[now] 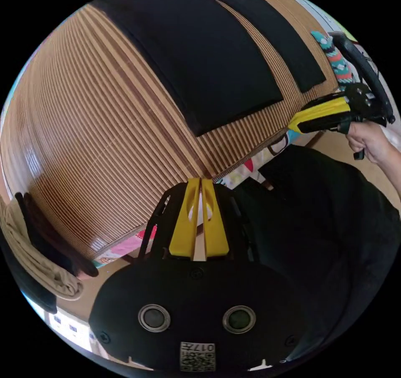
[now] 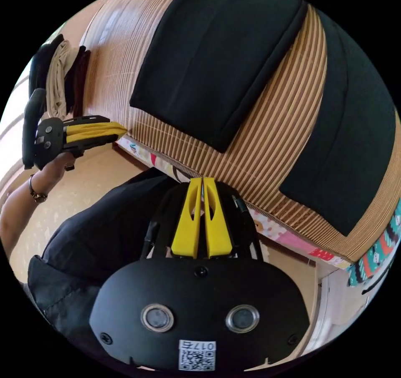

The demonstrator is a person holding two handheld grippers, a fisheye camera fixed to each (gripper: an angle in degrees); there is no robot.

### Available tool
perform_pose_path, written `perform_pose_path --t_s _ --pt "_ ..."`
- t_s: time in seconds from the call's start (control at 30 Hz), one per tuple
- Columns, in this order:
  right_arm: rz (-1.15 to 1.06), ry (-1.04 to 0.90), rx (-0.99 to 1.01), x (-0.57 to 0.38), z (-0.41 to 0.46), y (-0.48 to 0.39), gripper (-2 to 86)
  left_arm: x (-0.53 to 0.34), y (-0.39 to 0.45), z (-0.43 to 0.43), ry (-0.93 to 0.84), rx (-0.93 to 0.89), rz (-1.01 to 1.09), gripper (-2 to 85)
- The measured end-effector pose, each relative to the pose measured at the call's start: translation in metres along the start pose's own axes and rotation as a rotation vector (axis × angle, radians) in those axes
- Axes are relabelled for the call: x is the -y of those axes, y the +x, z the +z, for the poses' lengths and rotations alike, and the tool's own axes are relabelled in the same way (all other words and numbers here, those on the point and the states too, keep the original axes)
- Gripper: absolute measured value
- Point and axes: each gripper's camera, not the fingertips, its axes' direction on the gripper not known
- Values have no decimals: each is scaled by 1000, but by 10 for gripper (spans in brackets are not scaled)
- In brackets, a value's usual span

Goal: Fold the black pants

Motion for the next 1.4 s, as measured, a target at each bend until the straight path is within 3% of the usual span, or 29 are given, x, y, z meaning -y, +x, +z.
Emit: perform_pose_path --t_s 0.17,0.3,0.43,0.53,0.63,0.7,0.83,0.97,1.07,1.2,1.3,1.4 --pt "121 196 285 -31 -48 72 61 -7 -54 -36 273 -250 -355 108" --pt "184 306 483 -13 -69 114 105 34 -64 -30 256 -236 -463 117" --pt "185 202 447 26 -54 118 102 62 -51 -26 139 -87 -521 76" --pt "225 181 325 32 -48 121 46 62 -28 -24 138 -78 -350 23" --pt "63 134 362 18 -44 110 35 46 -2 -14 122 58 -284 14" --pt "11 70 308 -5 -30 101 31 32 2 6 67 26 -317 16" --pt "-23 -64 350 -39 -16 107 34 -23 -10 51 30 -198 -637 42" --pt "-27 54 258 -91 -56 150 54 -73 11 32 269 -204 -878 74" --pt "123 192 171 -132 -92 211 63 -46 46 24 355 -273 -757 82" --pt "320 258 143 -175 -111 291 71 37 102 31 339 -346 -474 85" --pt "284 233 287 -188 -104 314 81 98 143 43 301 -349 -328 90" --pt "260 217 234 -199 -100 313 78 137 170 71 186 -356 -264 98"
